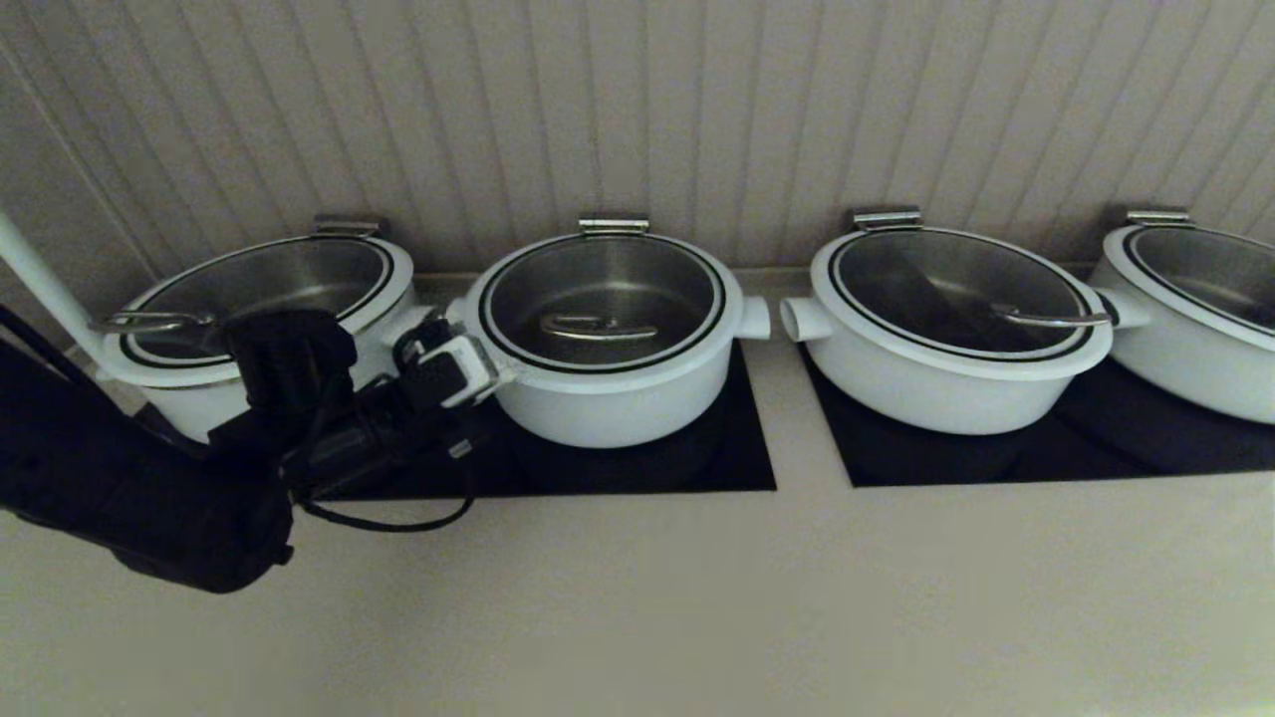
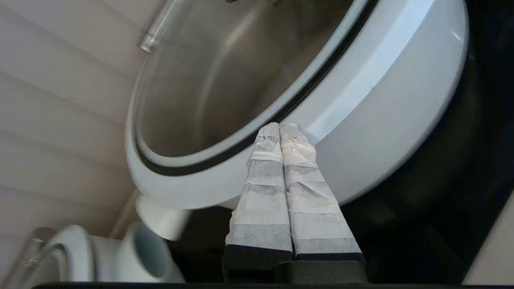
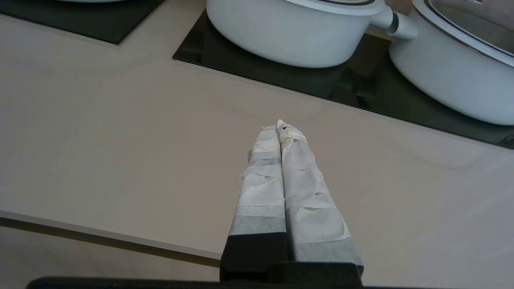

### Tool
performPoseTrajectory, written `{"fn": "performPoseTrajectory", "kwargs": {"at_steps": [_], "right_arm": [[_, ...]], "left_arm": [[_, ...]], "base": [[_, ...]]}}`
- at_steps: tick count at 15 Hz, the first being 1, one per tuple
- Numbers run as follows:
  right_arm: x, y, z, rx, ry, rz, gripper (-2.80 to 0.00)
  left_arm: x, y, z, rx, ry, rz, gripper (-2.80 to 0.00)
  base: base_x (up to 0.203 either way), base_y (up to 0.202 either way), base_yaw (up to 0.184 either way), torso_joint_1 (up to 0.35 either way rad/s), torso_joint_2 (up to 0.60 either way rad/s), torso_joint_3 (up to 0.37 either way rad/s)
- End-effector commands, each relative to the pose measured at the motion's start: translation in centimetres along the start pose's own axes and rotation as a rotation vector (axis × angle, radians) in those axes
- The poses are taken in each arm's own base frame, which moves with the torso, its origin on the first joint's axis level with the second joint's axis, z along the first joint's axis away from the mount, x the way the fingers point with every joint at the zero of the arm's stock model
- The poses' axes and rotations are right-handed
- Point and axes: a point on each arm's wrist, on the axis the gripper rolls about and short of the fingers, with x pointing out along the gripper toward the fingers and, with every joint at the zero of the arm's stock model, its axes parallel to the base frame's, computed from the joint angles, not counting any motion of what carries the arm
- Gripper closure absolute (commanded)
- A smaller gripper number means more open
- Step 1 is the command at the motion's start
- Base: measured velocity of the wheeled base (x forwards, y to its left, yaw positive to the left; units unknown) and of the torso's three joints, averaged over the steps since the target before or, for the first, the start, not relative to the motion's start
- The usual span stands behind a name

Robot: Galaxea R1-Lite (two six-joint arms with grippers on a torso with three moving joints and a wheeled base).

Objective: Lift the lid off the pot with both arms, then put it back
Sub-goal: Close the pot lid

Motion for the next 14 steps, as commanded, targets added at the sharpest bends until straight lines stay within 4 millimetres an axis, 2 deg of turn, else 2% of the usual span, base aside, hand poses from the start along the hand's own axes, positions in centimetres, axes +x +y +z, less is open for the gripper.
{"fn": "performPoseTrajectory", "kwargs": {"at_steps": [1, 7, 14], "right_arm": [[0.0, 0.0, 0.0, -0.001, 0.001, 0.000, 0.00], [0.0, 0.0, 0.0, -0.002, 0.000, 0.001, 0.00], [0.0, 0.0, 0.0, -0.002, 0.001, 0.000, 0.00]], "left_arm": [[0.2, -0.5, -0.6, -0.001, 0.010, -0.014, 0.00], [0.3, -0.3, -0.5, 0.008, -0.010, 0.011, 0.00], [-1.2, 1.4, 1.4, 0.031, -0.051, 0.075, 0.00]], "base": [[0.000, 0.000, 0.000, 0.000, 0.00, 0.000], [0.000, 0.000, 0.000, 0.000, 0.00, 0.000], [0.000, 0.000, 0.000, 0.000, 0.00, 0.000]]}}
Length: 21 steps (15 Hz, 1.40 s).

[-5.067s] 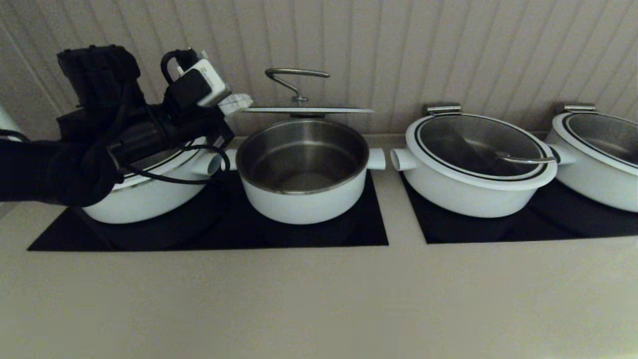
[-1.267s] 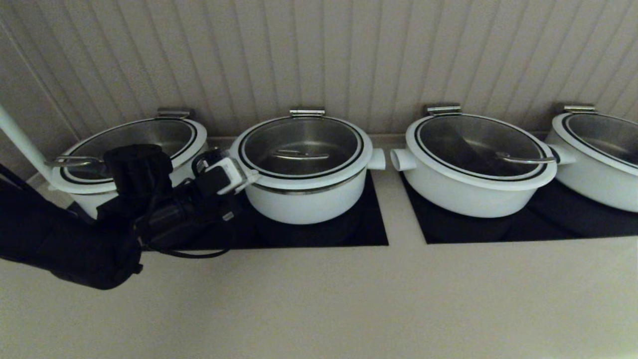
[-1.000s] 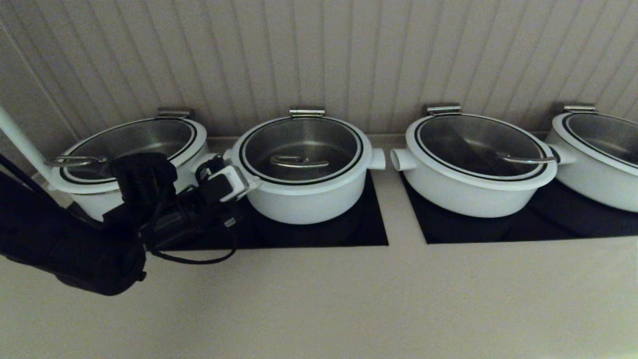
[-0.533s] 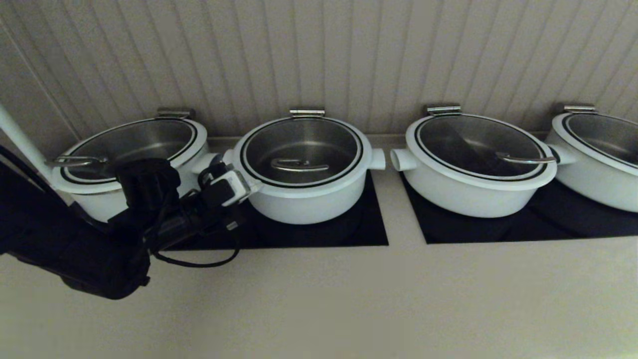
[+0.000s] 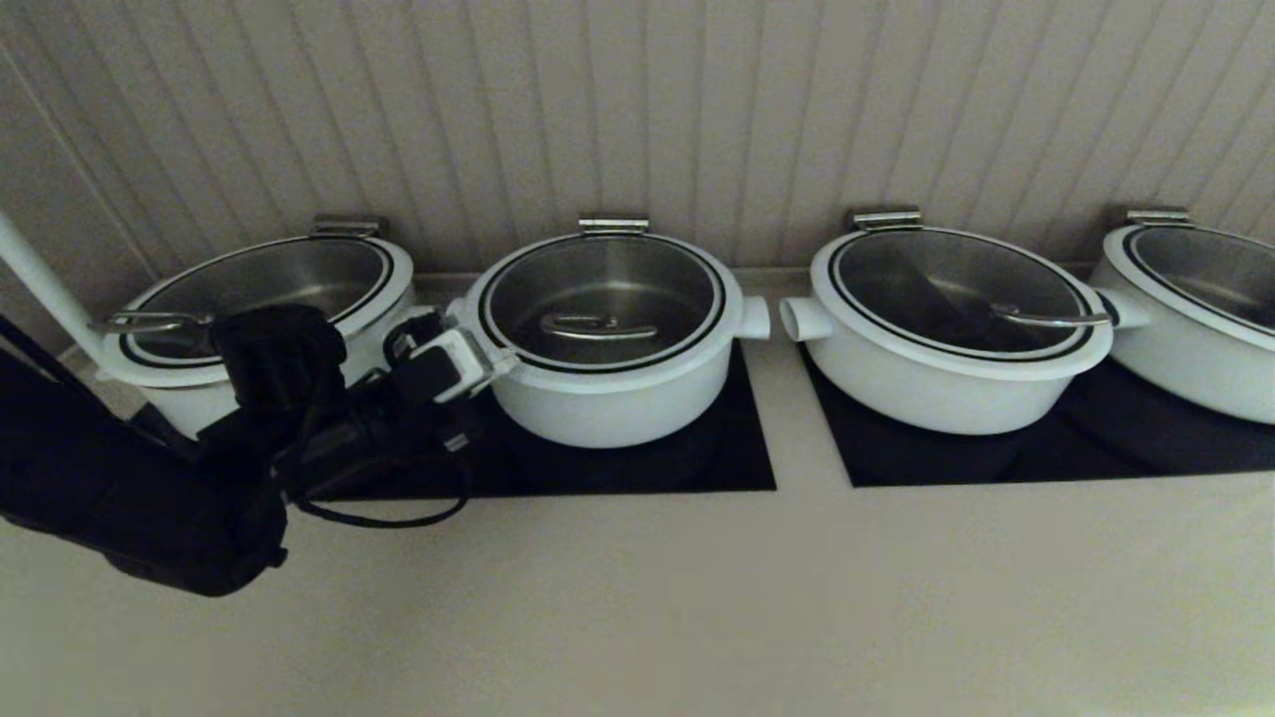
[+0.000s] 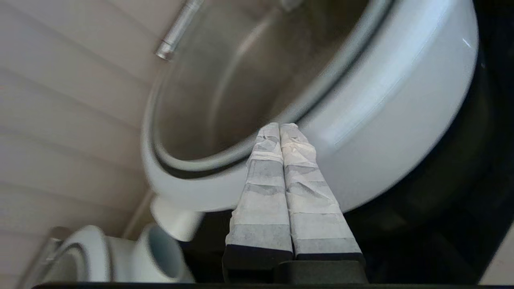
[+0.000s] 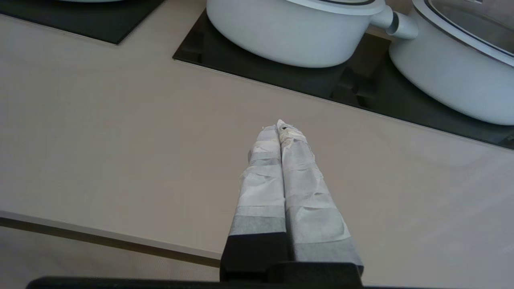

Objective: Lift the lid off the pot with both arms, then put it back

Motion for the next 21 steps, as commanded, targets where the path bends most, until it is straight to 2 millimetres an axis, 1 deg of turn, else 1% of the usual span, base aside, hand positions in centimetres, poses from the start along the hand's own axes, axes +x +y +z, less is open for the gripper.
{"fn": "performPoseTrajectory", "kwargs": {"at_steps": [1, 7, 11, 14, 16, 19, 21], "right_arm": [[0.0, 0.0, 0.0, -0.002, 0.000, 0.002, 0.00], [0.0, 0.0, 0.0, -0.002, 0.000, 0.002, 0.00], [0.0, 0.0, 0.0, -0.002, 0.002, 0.003, 0.00], [0.0, 0.0, 0.0, -0.002, 0.004, 0.003, 0.00], [0.0, 0.0, 0.0, -0.002, 0.004, 0.004, 0.00], [0.0, 0.0, 0.0, -0.002, 0.004, 0.003, 0.00], [0.0, 0.0, 0.0, -0.002, 0.005, 0.003, 0.00]], "left_arm": [[-1.0, 1.2, 1.0, 0.022, -0.026, 0.045, 0.00], [-2.5, 2.9, 2.2, 0.022, -0.044, 0.107, 0.00], [-4.4, 4.9, 2.5, -0.005, -0.039, 0.182, 0.00], [-6.0, 6.4, 2.8, -0.058, -0.021, 0.258, 0.00], [-7.2, 7.3, 3.9, -0.118, 0.012, 0.314, 0.00], [-9.0, 8.8, 6.2, -0.279, 0.048, 0.433, 0.00], [-10.3, 9.1, 7.2, -0.348, 0.077, 0.480, 0.00]], "base": [[0.000, 0.000, 0.000, 0.000, 0.00, 0.000], [0.000, 0.000, 0.000, 0.000, 0.00, 0.000], [0.000, 0.000, 0.000, 0.000, 0.00, 0.000], [0.000, 0.000, 0.000, 0.000, 0.00, 0.000], [0.000, 0.000, 0.000, 0.000, 0.00, 0.000], [0.000, 0.000, 0.000, 0.000, 0.00, 0.000], [0.000, 0.000, 0.000, 0.000, 0.00, 0.000]]}}
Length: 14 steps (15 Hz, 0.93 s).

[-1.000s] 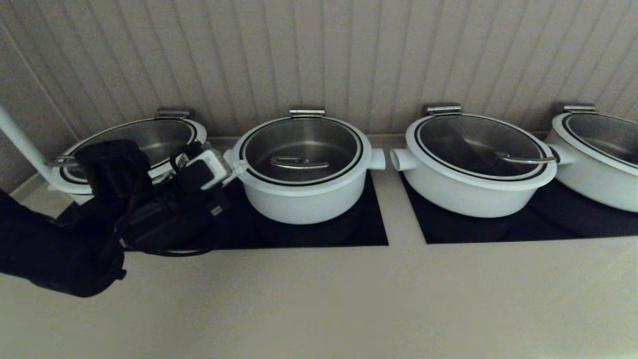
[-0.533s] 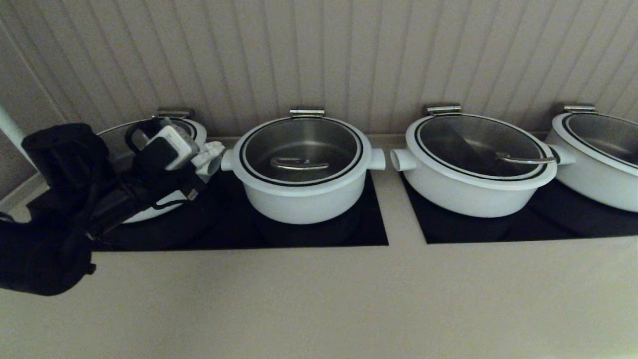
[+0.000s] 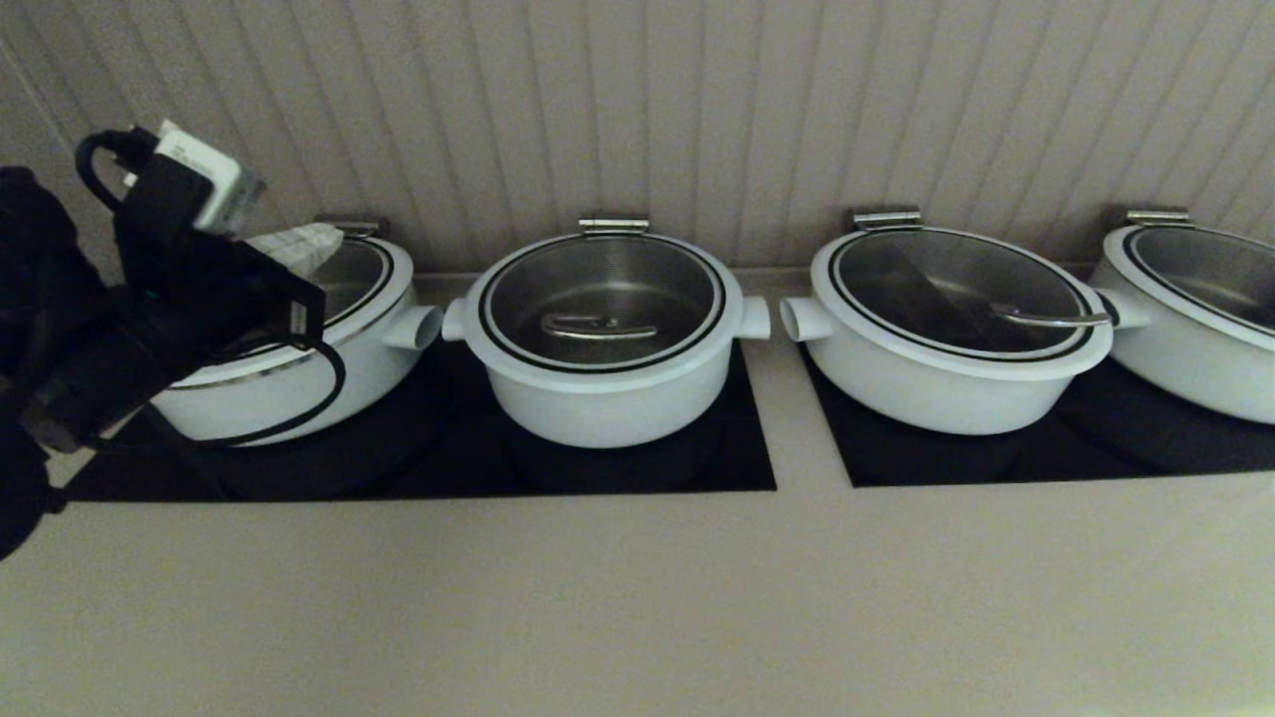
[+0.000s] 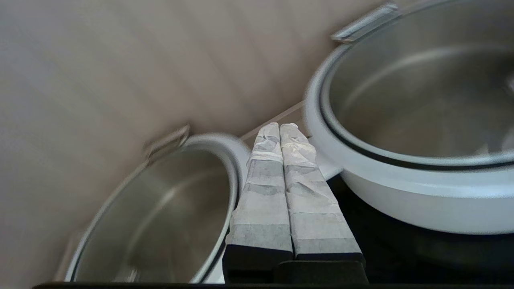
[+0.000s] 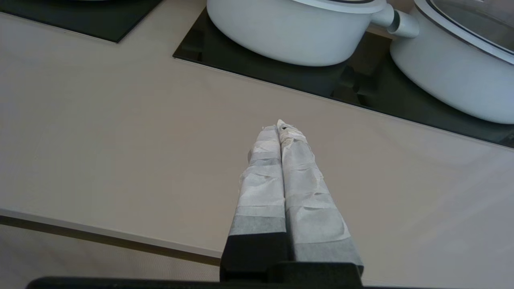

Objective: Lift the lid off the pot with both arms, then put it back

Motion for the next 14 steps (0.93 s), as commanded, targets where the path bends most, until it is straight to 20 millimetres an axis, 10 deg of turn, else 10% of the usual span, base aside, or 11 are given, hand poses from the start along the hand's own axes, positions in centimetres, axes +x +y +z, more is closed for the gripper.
{"fn": "performPoseTrajectory", "kwargs": {"at_steps": [1, 10, 14], "right_arm": [[0.0, 0.0, 0.0, -0.002, 0.001, 0.002, 0.00], [0.0, 0.0, 0.0, -0.002, 0.001, 0.002, 0.00], [0.0, 0.0, 0.0, -0.002, 0.002, 0.002, 0.00]], "left_arm": [[-2.4, 0.9, 2.3, -0.055, -0.018, 0.059, 0.00], [-11.5, -1.9, -1.1, -0.224, 0.149, 0.136, 0.00], [-18.5, -4.8, -4.7, -0.263, 0.229, 0.122, 0.00]], "base": [[0.000, 0.000, 0.000, 0.000, 0.00, 0.000], [0.000, 0.000, 0.000, 0.000, 0.00, 0.000], [0.000, 0.000, 0.000, 0.000, 0.00, 0.000]]}}
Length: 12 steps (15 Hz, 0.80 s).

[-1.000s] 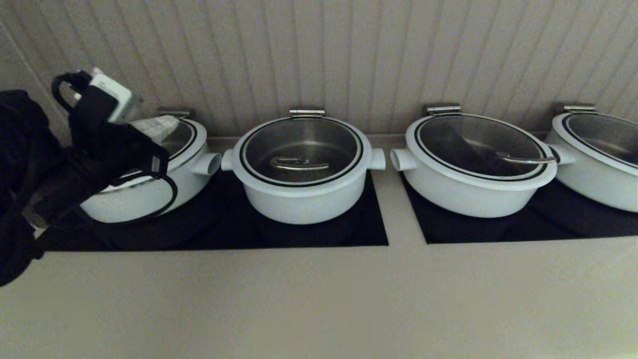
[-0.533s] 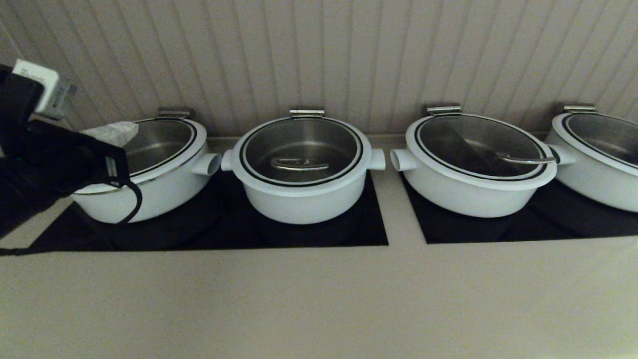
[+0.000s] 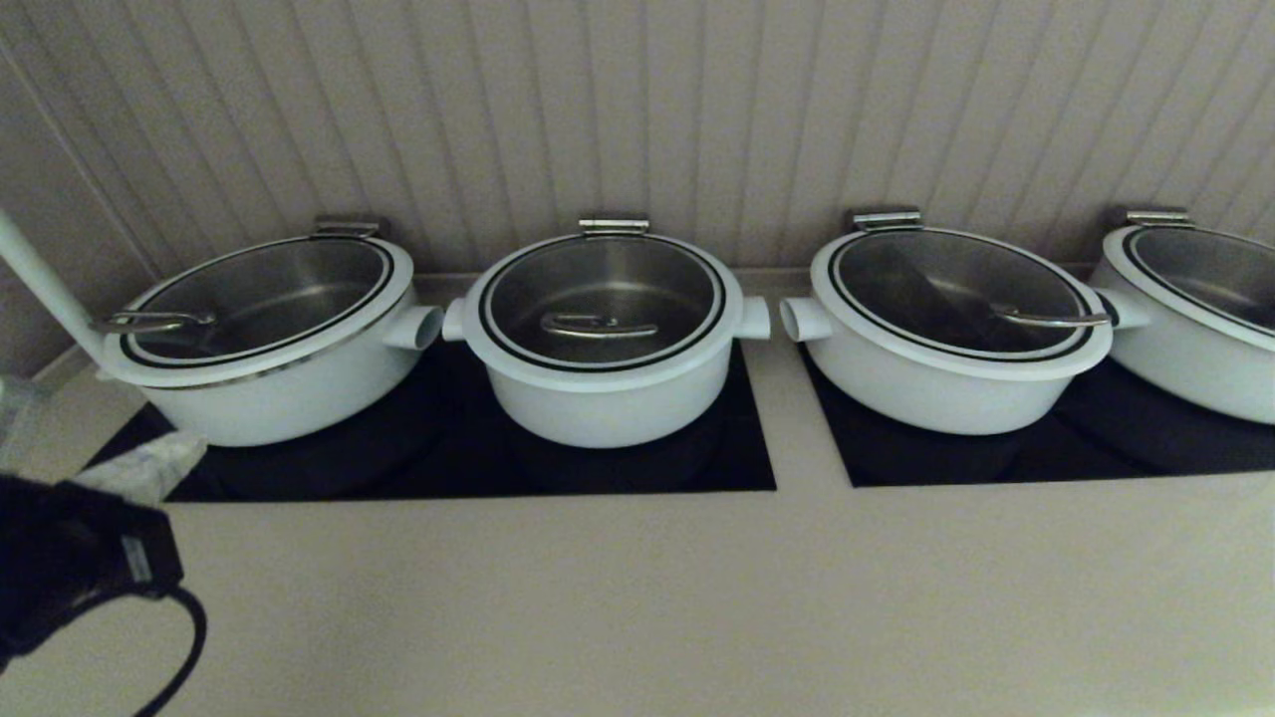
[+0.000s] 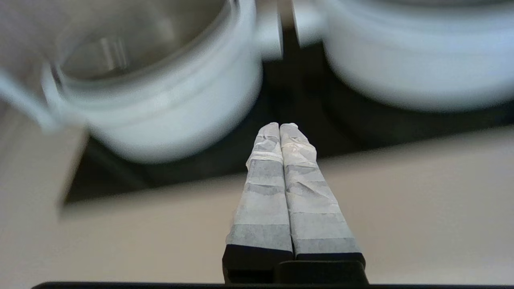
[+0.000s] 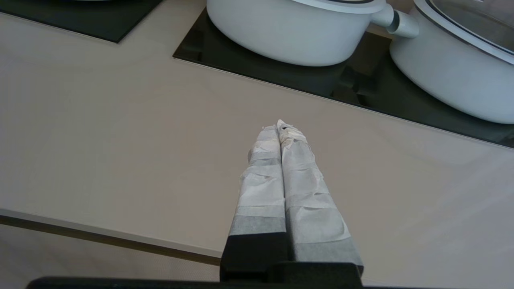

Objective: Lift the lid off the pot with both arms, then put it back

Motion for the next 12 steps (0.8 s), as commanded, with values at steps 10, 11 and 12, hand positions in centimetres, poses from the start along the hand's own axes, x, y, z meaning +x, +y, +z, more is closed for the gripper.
{"fn": "performPoseTrajectory", "kwargs": {"at_steps": [10, 11, 12], "right_arm": [[0.0, 0.0, 0.0, -0.002, 0.001, 0.000, 0.00], [0.0, 0.0, 0.0, -0.002, -0.001, 0.001, 0.00], [0.0, 0.0, 0.0, -0.002, 0.001, 0.000, 0.00]], "left_arm": [[-12.3, -1.9, -11.0, -0.064, 0.008, -0.022, 0.00], [-12.6, -2.0, -11.5, -0.067, 0.009, -0.026, 0.00], [-12.8, -2.1, -11.7, -0.069, -0.005, -0.025, 0.00]], "base": [[0.000, 0.000, 0.000, 0.000, 0.00, 0.000], [0.000, 0.000, 0.000, 0.000, 0.00, 0.000], [0.000, 0.000, 0.000, 0.000, 0.00, 0.000]]}}
